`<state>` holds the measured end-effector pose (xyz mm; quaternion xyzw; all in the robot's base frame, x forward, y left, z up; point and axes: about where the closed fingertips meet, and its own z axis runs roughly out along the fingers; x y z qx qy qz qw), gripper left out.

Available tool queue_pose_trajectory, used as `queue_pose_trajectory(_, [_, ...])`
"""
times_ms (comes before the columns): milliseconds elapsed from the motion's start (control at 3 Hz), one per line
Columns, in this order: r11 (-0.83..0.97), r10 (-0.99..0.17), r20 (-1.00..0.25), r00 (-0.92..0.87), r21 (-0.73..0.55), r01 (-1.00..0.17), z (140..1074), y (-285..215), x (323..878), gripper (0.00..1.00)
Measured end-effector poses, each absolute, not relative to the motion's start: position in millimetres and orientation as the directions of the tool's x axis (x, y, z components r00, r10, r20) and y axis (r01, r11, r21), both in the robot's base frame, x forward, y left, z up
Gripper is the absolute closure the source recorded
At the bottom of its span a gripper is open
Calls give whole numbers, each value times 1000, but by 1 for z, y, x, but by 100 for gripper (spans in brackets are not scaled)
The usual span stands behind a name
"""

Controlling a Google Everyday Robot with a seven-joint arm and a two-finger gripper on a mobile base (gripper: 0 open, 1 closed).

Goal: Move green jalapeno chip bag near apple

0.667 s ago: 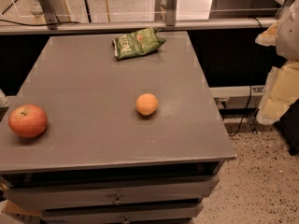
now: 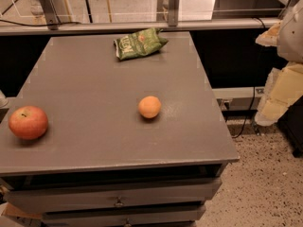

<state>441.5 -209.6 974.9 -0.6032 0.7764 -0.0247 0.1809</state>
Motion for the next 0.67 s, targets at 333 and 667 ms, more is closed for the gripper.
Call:
queue_pose_trajectory(333, [286, -927, -322, -195, -268, -920, 959, -197, 459, 0])
queue_pose_trajectory(667, [317, -898, -404, -177, -313, -895, 951, -182, 496, 0])
